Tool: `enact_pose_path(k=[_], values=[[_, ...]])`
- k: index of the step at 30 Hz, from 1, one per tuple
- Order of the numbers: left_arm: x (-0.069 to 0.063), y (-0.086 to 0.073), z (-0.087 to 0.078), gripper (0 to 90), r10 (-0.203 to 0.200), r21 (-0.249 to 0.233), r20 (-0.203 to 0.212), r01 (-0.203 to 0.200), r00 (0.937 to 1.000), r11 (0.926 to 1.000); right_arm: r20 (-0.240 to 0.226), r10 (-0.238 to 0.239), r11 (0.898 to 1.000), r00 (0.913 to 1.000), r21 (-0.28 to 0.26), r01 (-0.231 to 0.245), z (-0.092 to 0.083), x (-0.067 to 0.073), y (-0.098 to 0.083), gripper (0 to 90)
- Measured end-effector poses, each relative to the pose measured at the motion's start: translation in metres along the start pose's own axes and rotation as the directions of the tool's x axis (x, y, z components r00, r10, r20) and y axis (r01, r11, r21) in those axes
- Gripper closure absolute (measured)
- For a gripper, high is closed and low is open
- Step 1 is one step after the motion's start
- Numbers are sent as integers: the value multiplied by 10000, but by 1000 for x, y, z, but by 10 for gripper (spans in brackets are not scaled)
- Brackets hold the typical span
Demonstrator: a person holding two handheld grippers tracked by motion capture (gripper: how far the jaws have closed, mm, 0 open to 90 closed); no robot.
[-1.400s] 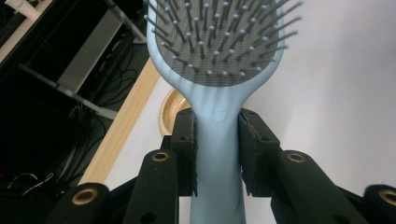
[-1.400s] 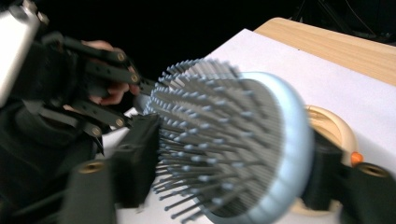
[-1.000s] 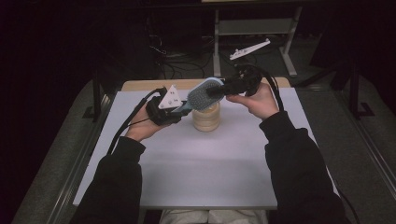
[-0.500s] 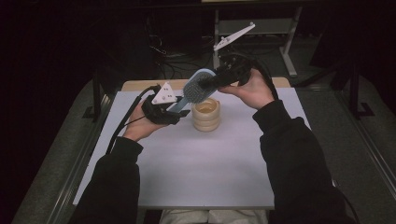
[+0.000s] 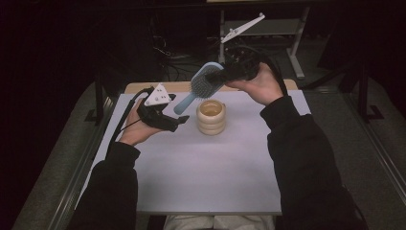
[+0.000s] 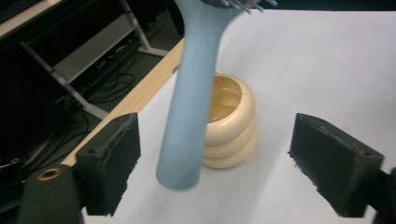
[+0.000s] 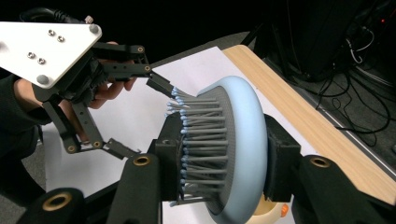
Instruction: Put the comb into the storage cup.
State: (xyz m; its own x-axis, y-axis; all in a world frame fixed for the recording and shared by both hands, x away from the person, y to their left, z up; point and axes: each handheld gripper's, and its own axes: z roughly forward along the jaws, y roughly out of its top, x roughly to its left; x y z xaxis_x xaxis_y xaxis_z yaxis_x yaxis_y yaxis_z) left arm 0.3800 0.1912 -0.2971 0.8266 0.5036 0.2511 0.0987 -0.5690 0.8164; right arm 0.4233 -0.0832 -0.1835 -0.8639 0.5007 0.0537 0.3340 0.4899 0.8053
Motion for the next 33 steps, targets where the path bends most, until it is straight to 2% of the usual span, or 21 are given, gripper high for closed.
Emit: enact_pose_path(k=[2, 4, 8, 12, 24, 33], values=[[1, -1, -1, 129, -48, -46, 95, 48, 9999, 10000, 87, -34, 10000, 10000, -16, 34, -1, -1, 0, 571], [2, -3, -2, 76, -241, -67, 232, 242, 9994, 9997, 24, 23, 10000, 10000, -13, -23, -2, -3, -1, 571], [4, -6, -3, 0, -483, -55, 471, 486, 9977, 9988, 229, 60, 9999, 9997, -97, -58, -6, -5, -1, 571], [8, -11, -7, 0, -777, -230, 615, 792, 9951, 9966, 348, 187, 9996, 9992, -211, -180, -13, -10, -1, 568], [18, -30, -19, 0, -1275, -441, 457, 1295, 9908, 9906, 777, 505, 9986, 9957, -205, -491, -29, -24, -4, 566], [26, -50, -34, 0, -1870, -699, 318, 1888, 9818, 9795, 1077, 728, 9972, 9915, -243, -706, -38, -32, -8, 564]])
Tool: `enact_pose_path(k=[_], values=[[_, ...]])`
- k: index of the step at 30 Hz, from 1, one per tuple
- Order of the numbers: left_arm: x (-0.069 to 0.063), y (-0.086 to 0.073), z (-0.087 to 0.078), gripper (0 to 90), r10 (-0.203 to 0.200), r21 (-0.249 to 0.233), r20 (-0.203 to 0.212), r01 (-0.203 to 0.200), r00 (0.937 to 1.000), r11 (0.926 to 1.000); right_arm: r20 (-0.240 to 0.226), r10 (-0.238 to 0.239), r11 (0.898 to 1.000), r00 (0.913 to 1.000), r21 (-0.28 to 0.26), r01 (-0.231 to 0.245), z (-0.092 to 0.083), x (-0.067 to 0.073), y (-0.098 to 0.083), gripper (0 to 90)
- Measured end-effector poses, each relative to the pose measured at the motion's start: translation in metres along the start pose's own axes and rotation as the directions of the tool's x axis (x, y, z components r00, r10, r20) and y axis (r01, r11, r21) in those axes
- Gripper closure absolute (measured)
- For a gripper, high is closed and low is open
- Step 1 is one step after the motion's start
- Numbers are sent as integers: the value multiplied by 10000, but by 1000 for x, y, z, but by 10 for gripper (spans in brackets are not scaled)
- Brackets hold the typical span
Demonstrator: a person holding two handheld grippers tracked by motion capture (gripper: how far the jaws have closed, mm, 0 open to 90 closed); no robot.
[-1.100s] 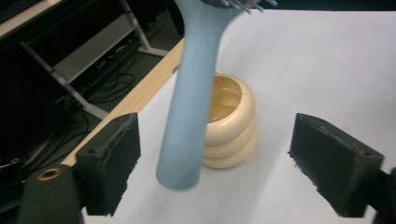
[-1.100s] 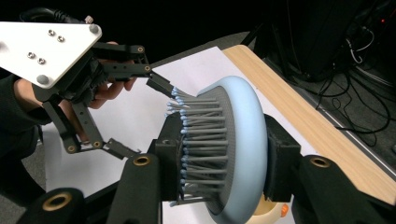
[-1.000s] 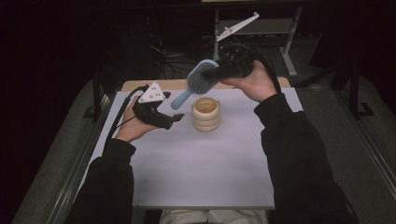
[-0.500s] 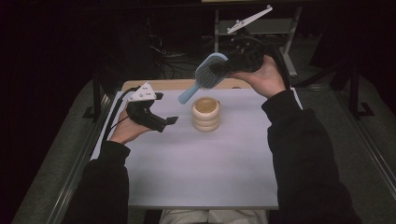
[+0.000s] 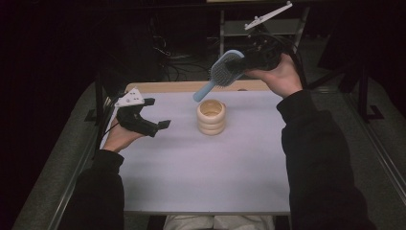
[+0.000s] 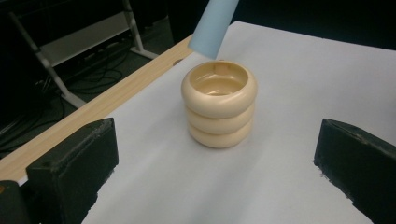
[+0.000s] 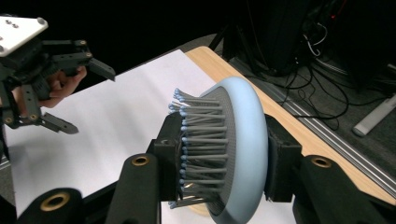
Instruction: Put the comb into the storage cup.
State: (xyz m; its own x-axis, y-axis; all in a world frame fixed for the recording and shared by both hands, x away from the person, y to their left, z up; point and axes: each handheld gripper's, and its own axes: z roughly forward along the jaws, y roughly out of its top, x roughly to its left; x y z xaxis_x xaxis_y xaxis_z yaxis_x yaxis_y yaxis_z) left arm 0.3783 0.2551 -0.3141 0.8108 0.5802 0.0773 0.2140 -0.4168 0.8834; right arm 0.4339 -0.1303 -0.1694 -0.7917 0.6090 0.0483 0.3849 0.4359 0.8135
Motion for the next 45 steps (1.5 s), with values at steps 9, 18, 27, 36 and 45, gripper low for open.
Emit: enact_pose_path(k=[9, 18, 27, 36, 45], values=[[9, -19, -10, 0, -342, -12, -282, 342, 9990, 9994, 68, 132, 9999, 9999, -68, -132, -8, -8, -4, 564], [12, -30, -21, 0, -694, -435, -352, 679, 9970, 9967, 353, 133, 9999, 9993, -94, -130, -14, -15, -9, 563], [13, -42, -32, 0, -843, -626, -450, 814, 9954, 9947, 483, 375, 9993, 9981, 37, -377, -16, -24, -19, 562], [15, -56, -42, 0, -1040, -677, -613, 998, 9927, 9927, 503, 542, 9985, 9973, 99, -547, -12, -31, -30, 561], [15, -73, -48, 0, -1255, -569, -754, 1214, 9892, 9910, 503, 503, 9979, 9975, 371, -522, 2, -31, -36, 560]])
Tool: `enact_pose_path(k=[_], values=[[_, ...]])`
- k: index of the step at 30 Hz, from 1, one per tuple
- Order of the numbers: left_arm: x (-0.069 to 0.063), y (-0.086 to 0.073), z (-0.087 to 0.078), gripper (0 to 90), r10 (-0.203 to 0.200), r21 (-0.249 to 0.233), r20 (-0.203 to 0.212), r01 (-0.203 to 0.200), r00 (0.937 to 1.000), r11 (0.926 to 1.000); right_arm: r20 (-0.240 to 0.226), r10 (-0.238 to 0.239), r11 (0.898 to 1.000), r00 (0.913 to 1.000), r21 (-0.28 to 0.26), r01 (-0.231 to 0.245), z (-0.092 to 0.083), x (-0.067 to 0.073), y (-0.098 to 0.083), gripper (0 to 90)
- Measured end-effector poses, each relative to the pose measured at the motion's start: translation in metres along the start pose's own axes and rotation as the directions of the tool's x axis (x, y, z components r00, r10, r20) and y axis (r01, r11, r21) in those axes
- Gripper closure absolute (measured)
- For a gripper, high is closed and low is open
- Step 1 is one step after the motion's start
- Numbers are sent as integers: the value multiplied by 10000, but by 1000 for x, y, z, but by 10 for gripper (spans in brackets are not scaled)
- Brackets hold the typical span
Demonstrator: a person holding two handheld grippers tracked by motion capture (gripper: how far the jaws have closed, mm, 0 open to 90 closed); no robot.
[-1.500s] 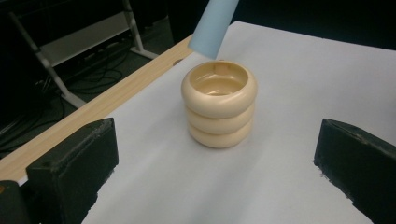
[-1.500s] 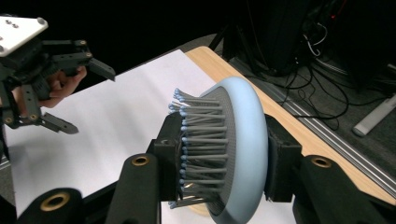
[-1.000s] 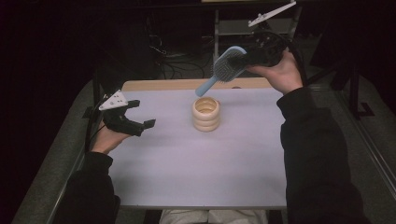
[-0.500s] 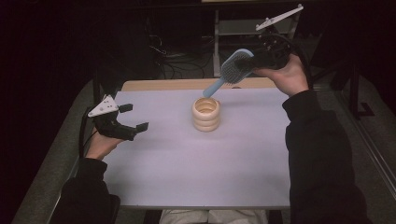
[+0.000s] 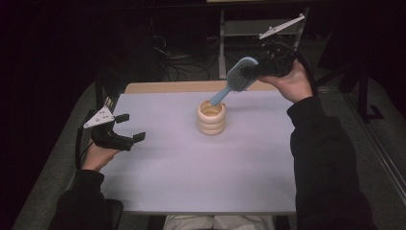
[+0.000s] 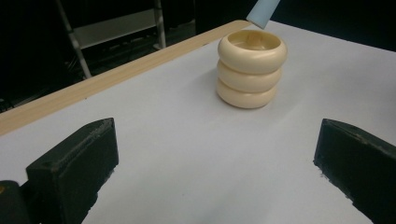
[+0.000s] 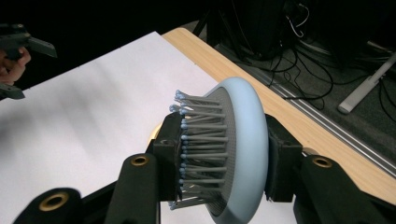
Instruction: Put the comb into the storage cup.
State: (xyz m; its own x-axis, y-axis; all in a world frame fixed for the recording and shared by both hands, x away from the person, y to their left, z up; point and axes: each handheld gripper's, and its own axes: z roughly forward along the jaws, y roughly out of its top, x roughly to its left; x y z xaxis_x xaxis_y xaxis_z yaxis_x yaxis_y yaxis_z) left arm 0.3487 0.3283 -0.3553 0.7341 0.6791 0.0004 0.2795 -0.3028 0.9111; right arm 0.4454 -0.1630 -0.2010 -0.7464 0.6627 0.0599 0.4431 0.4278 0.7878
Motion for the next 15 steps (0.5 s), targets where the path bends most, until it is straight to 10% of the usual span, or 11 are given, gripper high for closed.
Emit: enact_pose_path(k=[15], values=[[12, -27, -14, 0, -634, -409, -376, 618, 9973, 9972, -134, 78, 9994, 9999, 331, -74, 24, -2, -5, 558]])
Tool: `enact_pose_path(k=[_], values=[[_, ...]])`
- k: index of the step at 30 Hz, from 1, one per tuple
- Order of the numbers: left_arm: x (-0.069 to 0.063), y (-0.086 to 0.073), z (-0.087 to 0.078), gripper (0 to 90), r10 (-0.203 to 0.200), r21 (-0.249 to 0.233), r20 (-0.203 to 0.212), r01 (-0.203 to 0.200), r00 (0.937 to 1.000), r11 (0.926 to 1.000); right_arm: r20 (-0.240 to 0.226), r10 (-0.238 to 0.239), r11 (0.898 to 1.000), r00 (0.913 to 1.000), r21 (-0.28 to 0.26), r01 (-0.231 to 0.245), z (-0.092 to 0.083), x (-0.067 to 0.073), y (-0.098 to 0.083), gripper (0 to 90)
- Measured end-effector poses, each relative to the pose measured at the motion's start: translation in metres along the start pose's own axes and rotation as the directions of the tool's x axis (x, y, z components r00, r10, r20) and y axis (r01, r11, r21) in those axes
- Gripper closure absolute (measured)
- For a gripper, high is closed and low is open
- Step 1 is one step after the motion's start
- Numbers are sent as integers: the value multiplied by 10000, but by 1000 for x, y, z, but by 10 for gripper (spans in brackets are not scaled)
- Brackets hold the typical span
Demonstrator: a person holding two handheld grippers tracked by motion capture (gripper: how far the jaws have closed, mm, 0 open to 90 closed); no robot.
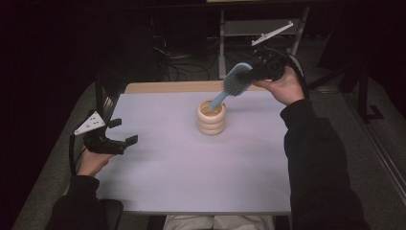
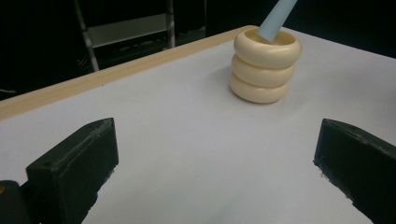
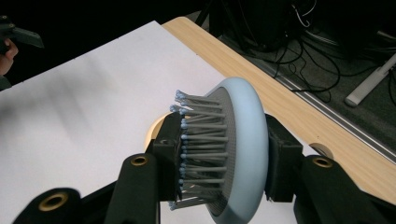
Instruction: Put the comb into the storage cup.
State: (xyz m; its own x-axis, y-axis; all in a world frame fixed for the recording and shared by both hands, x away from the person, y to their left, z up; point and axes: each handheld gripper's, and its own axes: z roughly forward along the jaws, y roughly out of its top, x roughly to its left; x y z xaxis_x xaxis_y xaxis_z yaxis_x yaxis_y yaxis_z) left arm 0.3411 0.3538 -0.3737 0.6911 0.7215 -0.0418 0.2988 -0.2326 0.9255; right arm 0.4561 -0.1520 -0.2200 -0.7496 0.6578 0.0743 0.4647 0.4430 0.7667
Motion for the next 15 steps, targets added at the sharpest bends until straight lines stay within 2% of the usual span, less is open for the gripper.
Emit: enact_pose_path(k=[4, 15], values=[[4, -8, -5, 0, -117, 51, -122, 117, 9999, 9999, 35, 45, 9999, 10000, 113, -46, 4, -1, -1, 558], [8, -31, -15, 0, -512, -198, -560, 501, 9971, 9985, -5, 129, 9994, 9999, 307, -129, 21, -4, -5, 557]])
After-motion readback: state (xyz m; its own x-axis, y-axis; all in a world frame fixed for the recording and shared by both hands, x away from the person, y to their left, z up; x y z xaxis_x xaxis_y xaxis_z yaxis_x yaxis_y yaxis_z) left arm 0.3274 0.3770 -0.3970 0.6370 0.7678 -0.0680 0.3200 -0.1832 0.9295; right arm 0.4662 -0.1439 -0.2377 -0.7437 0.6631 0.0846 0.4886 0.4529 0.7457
